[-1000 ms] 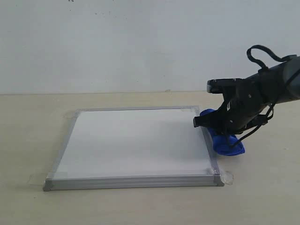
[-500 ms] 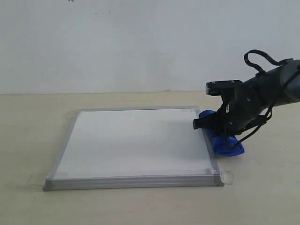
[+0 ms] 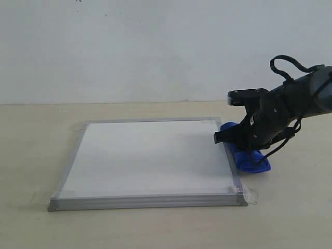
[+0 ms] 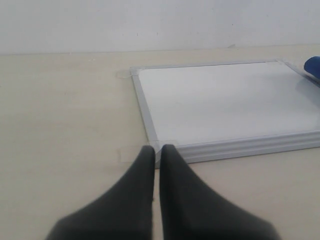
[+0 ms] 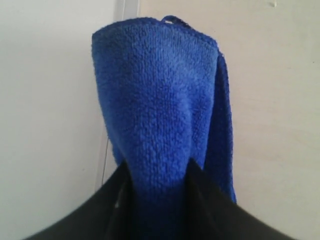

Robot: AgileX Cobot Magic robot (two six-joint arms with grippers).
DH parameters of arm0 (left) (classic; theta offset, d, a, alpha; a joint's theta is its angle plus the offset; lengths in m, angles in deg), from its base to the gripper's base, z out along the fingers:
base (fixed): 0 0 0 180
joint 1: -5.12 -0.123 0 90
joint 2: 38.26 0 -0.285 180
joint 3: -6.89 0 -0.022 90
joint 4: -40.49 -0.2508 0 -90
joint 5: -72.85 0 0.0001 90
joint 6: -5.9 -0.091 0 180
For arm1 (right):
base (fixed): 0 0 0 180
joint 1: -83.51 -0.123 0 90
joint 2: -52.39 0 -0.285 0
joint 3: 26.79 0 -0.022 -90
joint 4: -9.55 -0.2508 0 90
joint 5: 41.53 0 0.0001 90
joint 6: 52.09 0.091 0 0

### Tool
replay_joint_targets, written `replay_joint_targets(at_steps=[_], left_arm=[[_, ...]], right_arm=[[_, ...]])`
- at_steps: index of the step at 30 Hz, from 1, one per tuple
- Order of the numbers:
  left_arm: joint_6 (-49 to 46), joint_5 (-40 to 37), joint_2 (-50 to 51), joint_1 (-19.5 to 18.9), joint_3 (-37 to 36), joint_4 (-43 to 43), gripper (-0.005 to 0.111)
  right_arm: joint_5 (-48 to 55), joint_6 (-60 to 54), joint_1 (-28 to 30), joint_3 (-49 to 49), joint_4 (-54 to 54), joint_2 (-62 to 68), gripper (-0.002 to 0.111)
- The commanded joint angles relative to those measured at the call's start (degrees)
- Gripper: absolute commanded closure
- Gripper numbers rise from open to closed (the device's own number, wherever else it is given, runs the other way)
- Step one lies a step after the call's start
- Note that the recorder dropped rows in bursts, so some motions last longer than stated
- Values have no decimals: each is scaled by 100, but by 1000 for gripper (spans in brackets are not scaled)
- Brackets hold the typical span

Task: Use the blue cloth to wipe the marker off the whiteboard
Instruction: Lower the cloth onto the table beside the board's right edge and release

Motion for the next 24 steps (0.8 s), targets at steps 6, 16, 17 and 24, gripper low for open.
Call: replay_joint_targets(at_steps=[6, 16, 17, 24], left_arm=[[-6, 31, -13, 0, 14, 56, 103], [-6, 31, -13, 0, 14, 56, 103], [-6, 31, -13, 0, 14, 56, 103], [-6, 31, -13, 0, 14, 56, 103]], right_arm=[[80, 62, 24, -2, 34, -19, 74], [102, 193, 24, -2, 34, -19, 60], [102, 203, 24, -2, 34, -19, 53], [102, 256, 24, -2, 34, -49, 45]])
